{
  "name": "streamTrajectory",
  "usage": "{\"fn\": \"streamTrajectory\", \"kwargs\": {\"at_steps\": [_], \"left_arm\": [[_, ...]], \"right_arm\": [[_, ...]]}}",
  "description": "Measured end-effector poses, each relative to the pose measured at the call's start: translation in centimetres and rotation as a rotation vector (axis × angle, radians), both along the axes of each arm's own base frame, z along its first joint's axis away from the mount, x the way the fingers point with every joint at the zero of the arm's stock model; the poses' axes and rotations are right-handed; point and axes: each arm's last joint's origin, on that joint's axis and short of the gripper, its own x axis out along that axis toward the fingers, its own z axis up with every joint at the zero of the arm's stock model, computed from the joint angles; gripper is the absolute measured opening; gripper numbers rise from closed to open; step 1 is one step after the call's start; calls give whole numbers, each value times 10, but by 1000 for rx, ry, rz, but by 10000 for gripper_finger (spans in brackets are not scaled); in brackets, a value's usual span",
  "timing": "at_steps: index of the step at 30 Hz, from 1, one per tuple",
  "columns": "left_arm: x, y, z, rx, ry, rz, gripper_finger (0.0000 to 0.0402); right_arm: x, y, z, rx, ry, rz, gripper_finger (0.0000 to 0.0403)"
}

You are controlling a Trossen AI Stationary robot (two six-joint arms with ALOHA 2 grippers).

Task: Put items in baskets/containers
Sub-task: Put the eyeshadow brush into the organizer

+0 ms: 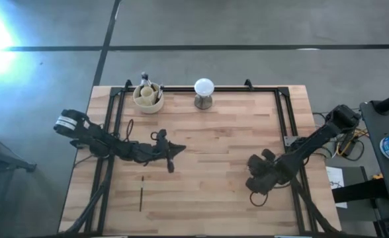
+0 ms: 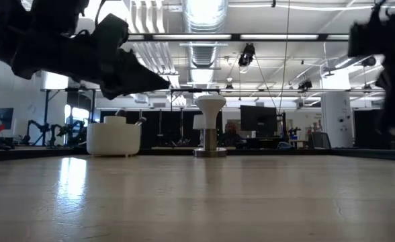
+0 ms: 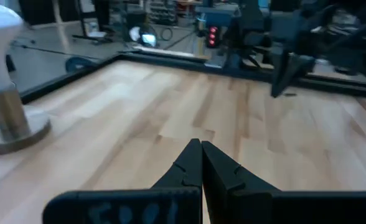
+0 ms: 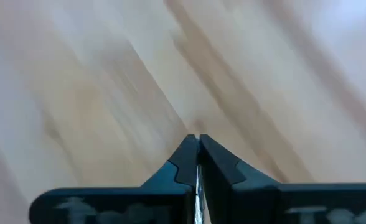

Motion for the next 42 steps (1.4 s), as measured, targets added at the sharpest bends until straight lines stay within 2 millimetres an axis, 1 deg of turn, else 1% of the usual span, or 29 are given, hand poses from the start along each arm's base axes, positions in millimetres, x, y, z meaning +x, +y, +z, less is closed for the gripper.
{"fn": "streamTrajectory", "kwargs": {"at_steps": [2,4,9,12,14,16,18,21,27,31,36,42], "left_arm": [[5,-1,4,-3,-6,7,4],[9,-2,10,-4,-17,6,16],[19,-5,23,-28,-104,-8,72],[24,-10,25,10,-197,-144,94],[28,-14,24,59,-264,-250,101],[32,-17,25,81,-320,-293,103],[38,-18,24,89,-332,-294,103],[47,-20,24,93,-330,-295,103],[56,-22,37,109,-367,-300,103],[62,-24,45,107,-392,-300,103],[70,-26,48,120,-349,-326,103],[74,-27,52,144,-348,-339,102]], "right_arm": [[5,-2,12,-40,-110,48,9],[13,-5,24,-93,-239,103,9],[40,-11,53,-236,-580,269,9],[57,-17,73,-325,-793,351,8],[66,-23,82,-348,-933,402,8],[73,-28,85,-347,-1039,451,8],[80,-33,87,-348,-1109,478,8],[90,-37,82,-366,-1144,483,8],[104,-36,72,-367,-1136,516,8],[112,-34,73,-381,-1137,521,8],[120,-31,75,-388,-1141,524,8],[120,-31,77,-388,-1155,520,8]]}}
